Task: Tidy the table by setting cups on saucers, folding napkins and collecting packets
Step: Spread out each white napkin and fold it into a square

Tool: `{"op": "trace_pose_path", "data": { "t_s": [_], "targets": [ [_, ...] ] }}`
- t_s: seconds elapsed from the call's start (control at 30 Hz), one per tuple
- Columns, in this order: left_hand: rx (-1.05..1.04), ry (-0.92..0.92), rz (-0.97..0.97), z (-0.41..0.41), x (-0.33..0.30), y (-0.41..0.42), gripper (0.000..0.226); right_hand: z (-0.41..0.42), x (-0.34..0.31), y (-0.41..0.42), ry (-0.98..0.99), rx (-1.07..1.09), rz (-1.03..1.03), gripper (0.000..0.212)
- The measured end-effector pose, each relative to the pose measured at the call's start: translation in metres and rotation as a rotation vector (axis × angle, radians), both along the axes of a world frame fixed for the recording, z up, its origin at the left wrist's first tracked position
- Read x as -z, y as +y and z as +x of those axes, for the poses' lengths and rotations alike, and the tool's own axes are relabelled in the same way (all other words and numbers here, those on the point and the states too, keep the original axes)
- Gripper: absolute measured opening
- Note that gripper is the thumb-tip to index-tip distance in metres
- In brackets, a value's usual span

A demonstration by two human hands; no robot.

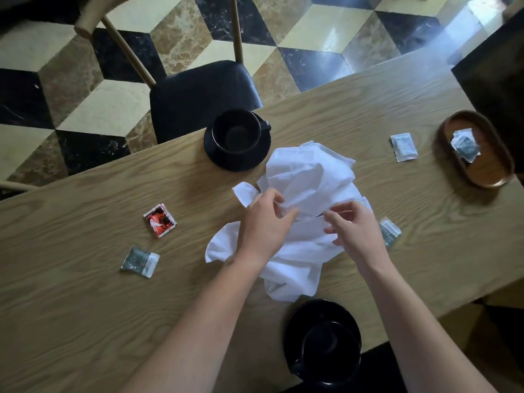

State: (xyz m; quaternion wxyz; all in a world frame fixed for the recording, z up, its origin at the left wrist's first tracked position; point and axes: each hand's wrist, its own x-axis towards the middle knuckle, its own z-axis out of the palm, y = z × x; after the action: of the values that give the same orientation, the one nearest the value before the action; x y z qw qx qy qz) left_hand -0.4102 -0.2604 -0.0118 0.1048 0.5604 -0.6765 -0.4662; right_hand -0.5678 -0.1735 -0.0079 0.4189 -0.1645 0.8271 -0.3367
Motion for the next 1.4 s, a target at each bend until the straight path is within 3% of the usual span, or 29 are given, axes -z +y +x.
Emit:
{"op": "trace_pose_path", "data": {
  "t_s": [0.13,0.23,0.33,0.4,0.47,0.53,0.63,0.73,0.8,0.87,0.93,1.07,1.13,1.2,1.27,1.33,1.4],
  "targets": [
    [0.038,-0.016,0.073,0.02,0.0,0.024,0.02,0.008,0.003,0.027,0.004,-0.03,0.037,0.01],
    [0.163,-0.04,0.154,0.039,0.001,0.045,0.029,0.02,0.006,0.047,-0.015,-0.096,0.074,0.012],
    [0.327,-0.169,0.027,0.052,0.005,0.069,0.052,0.032,0.009,0.066,0.011,-0.126,0.156,0.014],
    [0.416,-0.263,-0.128,0.054,0.007,0.084,0.06,0.038,0.014,0.077,0.004,-0.115,0.224,0.027],
    [0.48,-0.337,-0.26,0.053,0.01,0.096,0.055,0.039,0.019,0.085,-0.028,-0.049,0.263,0.041],
    [0.523,-0.381,-0.324,0.049,0.015,0.104,0.038,0.034,0.022,0.086,-0.132,0.152,0.191,0.057],
    [0.54,-0.385,-0.218,0.048,0.02,0.109,0.014,0.017,0.025,0.075,-0.13,0.342,0.029,0.087],
    [0.548,-0.399,-0.164,0.049,0.025,0.111,0.006,-0.01,0.021,0.059,0.184,0.201,0.007,0.102],
    [0.542,-0.409,-0.111,0.048,0.026,0.109,0.004,-0.025,0.014,0.045,0.323,-0.038,0.058,0.087],
    [0.487,-0.406,0.001,0.044,0.024,0.106,0.007,-0.031,0.003,0.035,0.298,-0.274,0.173,0.067],
    [0.295,-0.266,0.248,0.038,0.017,0.102,0.017,-0.025,-0.013,0.033,0.262,-0.377,0.218,0.059],
    [-0.368,0.33,0.897,0.021,-0.015,0.09,0.044,0.008,-0.07,0.05,0.251,-0.457,0.04,0.06],
    [-0.558,0.544,1.052,0.016,-0.031,0.083,0.06,0.029,-0.099,0.061,0.346,-0.586,-0.037,0.035],
    [-0.633,0.677,1.098,0.014,-0.047,0.078,0.051,0.046,-0.128,0.07,0.434,-0.768,-0.116,0.01],
    [-0.679,0.731,1.1,0.013,-0.065,0.074,0.028,0.057,-0.149,0.079,0.458,-0.882,-0.241,0.006],
    [-0.711,0.79,1.051,0.014,-0.082,0.068,0.022,0.061,-0.165,0.086,0.467,-0.882,-0.365,0.008],
    [-0.779,0.905,0.939,0.018,-0.099,0.06,0.021,0.059,-0.173,0.093,0.52,-0.72,-0.466,0.008]
  ]
}}
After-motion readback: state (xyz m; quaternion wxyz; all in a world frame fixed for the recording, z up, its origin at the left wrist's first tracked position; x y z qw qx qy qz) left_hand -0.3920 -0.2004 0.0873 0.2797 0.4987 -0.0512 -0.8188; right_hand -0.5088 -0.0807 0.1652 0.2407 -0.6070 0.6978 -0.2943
